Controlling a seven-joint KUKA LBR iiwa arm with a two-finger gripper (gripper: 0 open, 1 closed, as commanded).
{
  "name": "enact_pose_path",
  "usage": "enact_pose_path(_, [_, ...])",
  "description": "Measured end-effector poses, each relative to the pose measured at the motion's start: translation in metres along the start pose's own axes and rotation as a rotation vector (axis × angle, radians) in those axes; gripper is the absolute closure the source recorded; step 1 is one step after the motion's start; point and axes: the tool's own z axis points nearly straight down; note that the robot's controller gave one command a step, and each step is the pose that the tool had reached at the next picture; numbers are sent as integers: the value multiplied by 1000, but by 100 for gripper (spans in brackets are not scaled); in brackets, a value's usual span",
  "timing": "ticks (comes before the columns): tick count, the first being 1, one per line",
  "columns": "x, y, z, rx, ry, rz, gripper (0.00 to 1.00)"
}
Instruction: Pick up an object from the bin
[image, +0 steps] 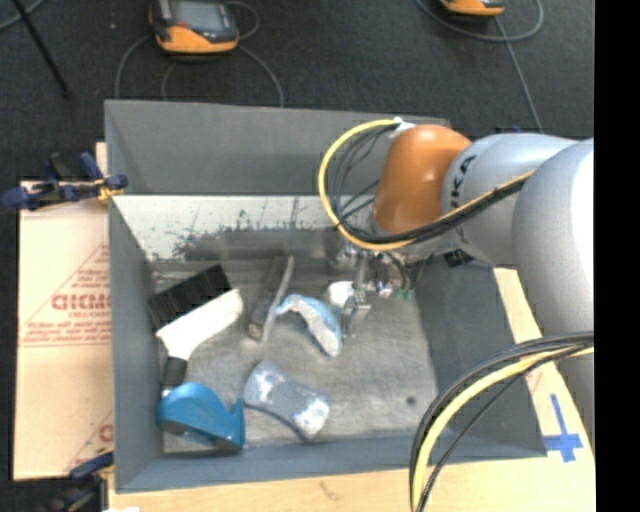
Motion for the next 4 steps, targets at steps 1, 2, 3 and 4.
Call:
enact_pose_path(1, [7, 5, -1, -2, -9, 46, 100])
enact_pose_path(2, [7, 5, -1, -1, -9, 45, 100])
enact_pose_path(3, [8, 5, -3, -1, -5, 45, 100])
enact_pose_path(4, [10, 5, -13, -1, 7, 45, 100])
